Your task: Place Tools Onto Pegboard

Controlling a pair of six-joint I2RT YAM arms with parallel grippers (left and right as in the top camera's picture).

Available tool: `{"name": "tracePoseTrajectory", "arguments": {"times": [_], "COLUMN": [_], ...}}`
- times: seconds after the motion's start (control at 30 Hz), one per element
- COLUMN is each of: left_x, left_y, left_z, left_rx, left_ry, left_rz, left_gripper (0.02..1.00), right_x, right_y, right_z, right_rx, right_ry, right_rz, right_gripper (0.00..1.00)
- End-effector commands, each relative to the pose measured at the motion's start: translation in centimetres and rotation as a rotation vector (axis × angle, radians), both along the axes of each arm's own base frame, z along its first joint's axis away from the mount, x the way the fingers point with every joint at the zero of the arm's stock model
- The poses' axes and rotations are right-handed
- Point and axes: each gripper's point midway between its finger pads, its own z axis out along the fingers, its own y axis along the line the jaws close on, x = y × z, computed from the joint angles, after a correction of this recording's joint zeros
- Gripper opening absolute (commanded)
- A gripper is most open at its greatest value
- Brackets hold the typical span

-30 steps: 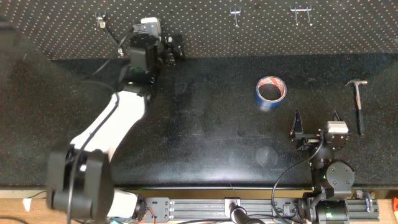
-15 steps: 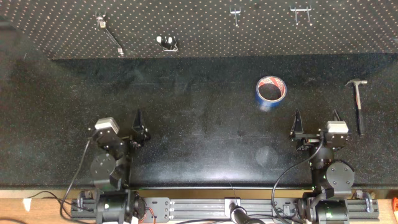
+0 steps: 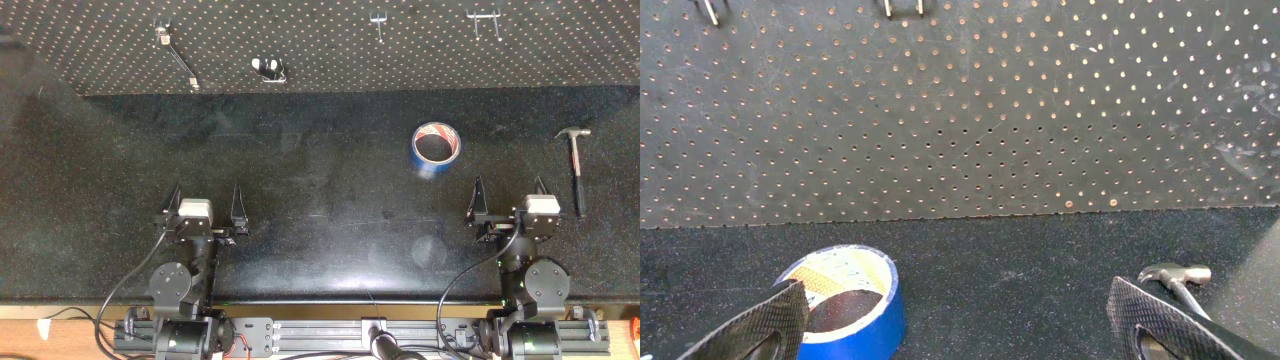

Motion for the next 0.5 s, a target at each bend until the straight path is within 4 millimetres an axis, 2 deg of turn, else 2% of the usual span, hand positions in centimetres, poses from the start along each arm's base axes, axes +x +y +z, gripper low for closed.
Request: {"name": "tracePoseTrajectory", "arguments": {"times": [0.03,0.4,0.43,0.5], "left_x": [-0.07,-0.07,-0.07,-0.07], "left_y": [-0.09,-0.09,-0.09,-0.09], "left_z": [0.05,0.05,0.05,0.05], "left_rx": [0.001,0.001,0.001,0.001], "left_ry": [-0.005,-0.005,-0.005,-0.005], "left_rz": [-0.004,-0.004,-0.004,-0.004], "left_gripper": [0.996,0.996,0.996,0.996], "right_x": [-0.02,-0.02,-0.03,-0.05], "right_y": [-0.2,-0.26,-0.74,-0.91], "right_z": [-0.14,-0.16,-0.06,0.11], "right_rx": [0.013,-0.002,-0.004,0.073], "right_ry": [0.0,0.002,-0.003,-0.007], "right_rz": [-0.01,-0.013,-0.041,-0.056], "right_gripper": [0.976,0.976,0.976,0.976]}}
